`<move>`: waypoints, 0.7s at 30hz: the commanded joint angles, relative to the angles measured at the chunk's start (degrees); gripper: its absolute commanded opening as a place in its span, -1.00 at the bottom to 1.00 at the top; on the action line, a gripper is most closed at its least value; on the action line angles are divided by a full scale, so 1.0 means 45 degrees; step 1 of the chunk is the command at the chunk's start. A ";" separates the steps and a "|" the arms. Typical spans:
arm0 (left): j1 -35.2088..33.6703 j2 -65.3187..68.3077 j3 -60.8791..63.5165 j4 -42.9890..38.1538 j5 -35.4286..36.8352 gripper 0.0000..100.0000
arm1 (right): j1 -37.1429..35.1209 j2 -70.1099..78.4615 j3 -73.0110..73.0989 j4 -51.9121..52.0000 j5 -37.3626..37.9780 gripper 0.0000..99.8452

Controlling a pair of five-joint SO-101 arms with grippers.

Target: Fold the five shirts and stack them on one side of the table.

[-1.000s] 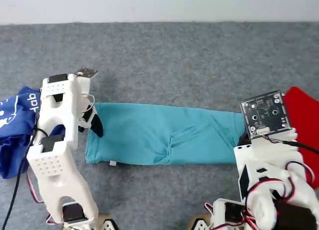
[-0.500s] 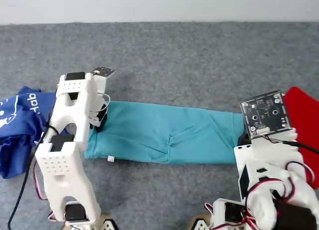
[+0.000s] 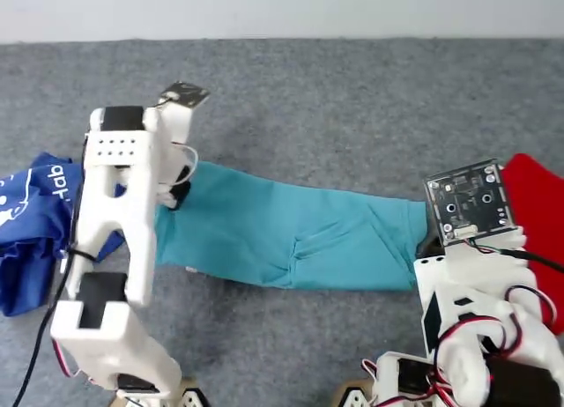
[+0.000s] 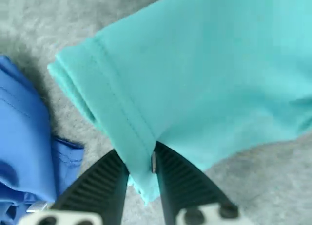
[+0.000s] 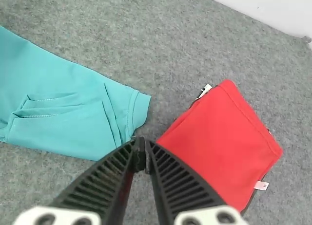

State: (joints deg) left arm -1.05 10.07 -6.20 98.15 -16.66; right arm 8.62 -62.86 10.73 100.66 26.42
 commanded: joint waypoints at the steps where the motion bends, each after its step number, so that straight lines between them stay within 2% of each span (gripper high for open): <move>1: 0.1407 -0.1289 -0.0088 0.0215 0.0899 -0.98 | 0.0147 -0.0049 0.0000 0.0479 -0.0078 -0.98; 9: 0.5626 -0.1524 -0.0361 0.0117 0.2364 -0.98 | 0.0147 -0.0049 0.0020 0.0479 -0.0078 -0.98; 14: 0.7072 -0.1504 -0.1495 -0.0469 0.3087 -0.98 | 0.0147 -0.0049 0.0020 0.0479 -0.0078 -0.98; 21: 0.8928 -0.1504 -0.1709 -0.1778 0.3165 -0.98 | 0.0147 -0.0049 0.0020 0.0479 -0.0078 -0.98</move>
State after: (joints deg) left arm 35.87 5.93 -11.65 92.35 -2.77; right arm 8.62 -62.86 10.73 100.66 26.42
